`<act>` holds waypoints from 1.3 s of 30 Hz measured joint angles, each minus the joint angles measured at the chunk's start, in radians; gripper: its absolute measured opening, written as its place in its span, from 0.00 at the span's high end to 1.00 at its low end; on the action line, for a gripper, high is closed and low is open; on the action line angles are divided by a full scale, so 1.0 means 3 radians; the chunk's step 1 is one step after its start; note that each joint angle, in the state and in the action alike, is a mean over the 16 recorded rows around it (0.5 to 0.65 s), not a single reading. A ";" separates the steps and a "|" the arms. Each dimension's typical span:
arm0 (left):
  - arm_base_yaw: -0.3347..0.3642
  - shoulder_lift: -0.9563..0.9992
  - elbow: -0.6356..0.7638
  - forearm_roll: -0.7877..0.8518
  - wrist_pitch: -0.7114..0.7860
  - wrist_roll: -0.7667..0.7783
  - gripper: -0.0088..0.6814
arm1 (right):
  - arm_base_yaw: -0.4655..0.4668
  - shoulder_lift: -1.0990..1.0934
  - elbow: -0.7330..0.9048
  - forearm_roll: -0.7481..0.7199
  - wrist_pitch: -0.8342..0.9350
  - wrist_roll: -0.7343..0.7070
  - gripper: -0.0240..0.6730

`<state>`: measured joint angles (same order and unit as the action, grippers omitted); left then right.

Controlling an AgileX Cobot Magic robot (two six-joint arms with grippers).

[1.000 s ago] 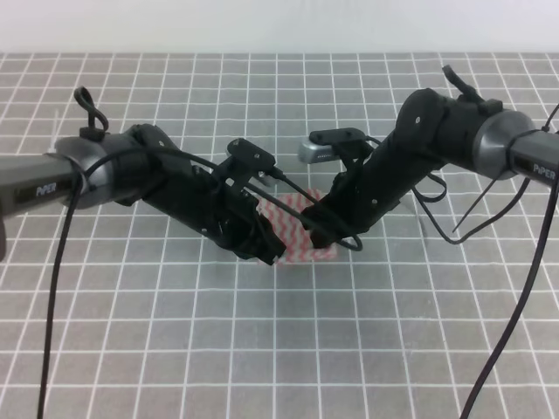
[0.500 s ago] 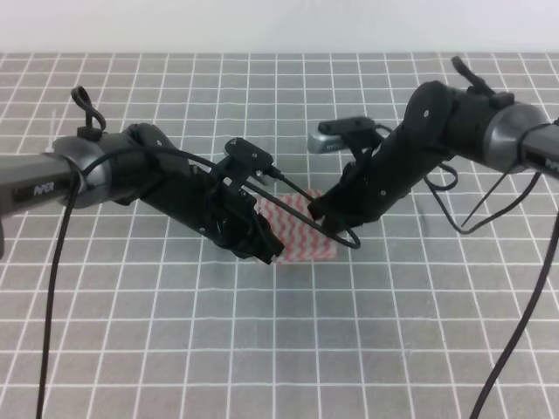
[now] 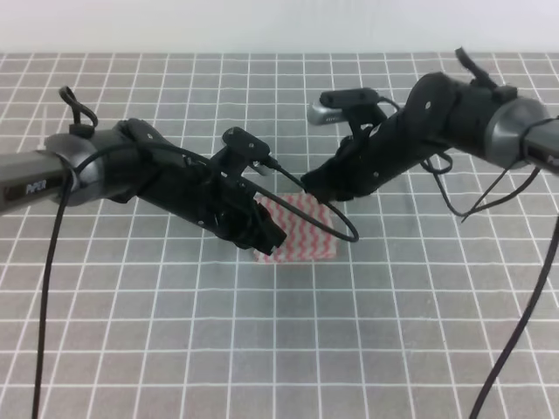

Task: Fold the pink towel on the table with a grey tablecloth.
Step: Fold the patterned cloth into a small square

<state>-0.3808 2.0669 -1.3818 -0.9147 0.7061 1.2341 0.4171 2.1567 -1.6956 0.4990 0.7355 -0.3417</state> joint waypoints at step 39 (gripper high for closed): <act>0.0002 -0.2633 0.1008 0.0666 -0.1202 -0.1140 0.99 | -0.0028 -0.2059 0.1159 -0.0008 -0.1491 0.0007 0.97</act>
<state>-0.3802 1.2771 -1.0794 -0.7150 0.3456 0.8920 0.4086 1.5391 -1.3480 0.4966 0.2882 -0.3395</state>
